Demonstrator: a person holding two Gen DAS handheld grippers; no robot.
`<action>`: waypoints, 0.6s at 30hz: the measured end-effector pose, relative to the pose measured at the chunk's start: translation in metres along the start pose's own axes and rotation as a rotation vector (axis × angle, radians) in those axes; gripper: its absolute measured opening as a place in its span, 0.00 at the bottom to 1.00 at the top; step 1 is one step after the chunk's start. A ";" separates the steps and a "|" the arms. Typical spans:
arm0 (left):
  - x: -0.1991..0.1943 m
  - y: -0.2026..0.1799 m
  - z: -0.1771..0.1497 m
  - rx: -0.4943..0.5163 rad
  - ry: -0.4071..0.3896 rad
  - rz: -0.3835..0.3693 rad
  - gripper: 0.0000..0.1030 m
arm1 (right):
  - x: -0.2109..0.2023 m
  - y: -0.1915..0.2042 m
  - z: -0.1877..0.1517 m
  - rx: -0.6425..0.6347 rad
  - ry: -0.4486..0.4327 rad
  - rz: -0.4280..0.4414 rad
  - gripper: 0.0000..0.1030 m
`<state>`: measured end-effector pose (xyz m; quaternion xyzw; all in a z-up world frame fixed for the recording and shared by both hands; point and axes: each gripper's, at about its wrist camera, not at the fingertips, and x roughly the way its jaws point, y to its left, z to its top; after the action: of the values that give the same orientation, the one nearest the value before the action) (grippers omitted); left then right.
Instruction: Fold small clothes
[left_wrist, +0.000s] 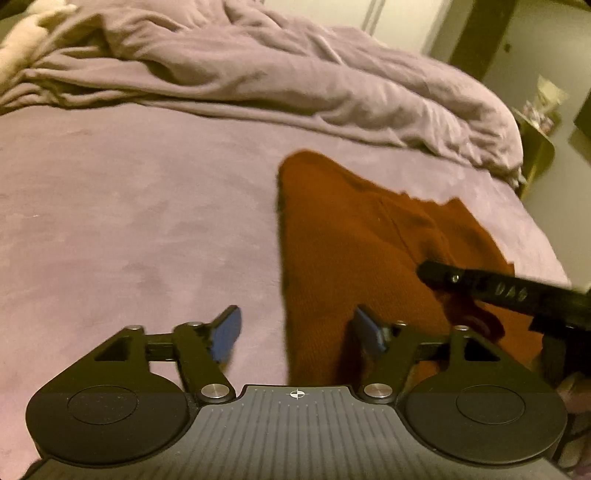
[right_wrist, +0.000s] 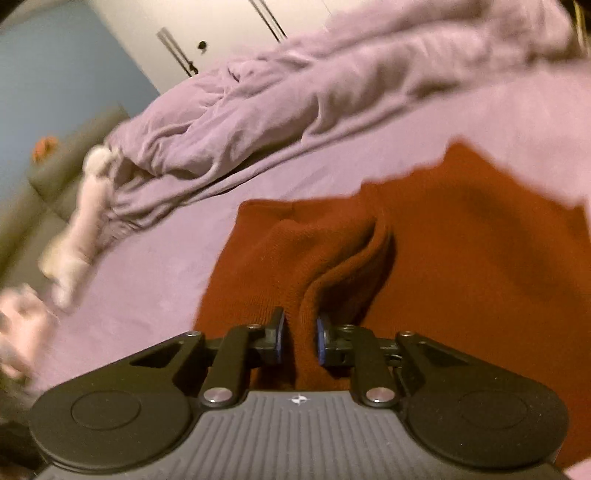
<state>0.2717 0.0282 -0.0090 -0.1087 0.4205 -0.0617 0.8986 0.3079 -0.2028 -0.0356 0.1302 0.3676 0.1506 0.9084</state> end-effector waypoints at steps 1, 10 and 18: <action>-0.006 -0.001 -0.002 0.006 -0.010 -0.001 0.72 | -0.007 0.011 0.001 -0.091 -0.032 -0.040 0.13; -0.006 -0.033 -0.027 0.132 0.032 -0.031 0.75 | -0.062 -0.008 0.004 -0.315 -0.197 -0.325 0.12; 0.011 -0.054 -0.037 0.164 0.086 -0.025 0.77 | -0.071 -0.088 -0.019 -0.065 -0.130 -0.329 0.15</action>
<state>0.2492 -0.0312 -0.0267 -0.0374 0.4508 -0.1118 0.8848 0.2610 -0.3080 -0.0348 0.0485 0.3195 0.0030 0.9463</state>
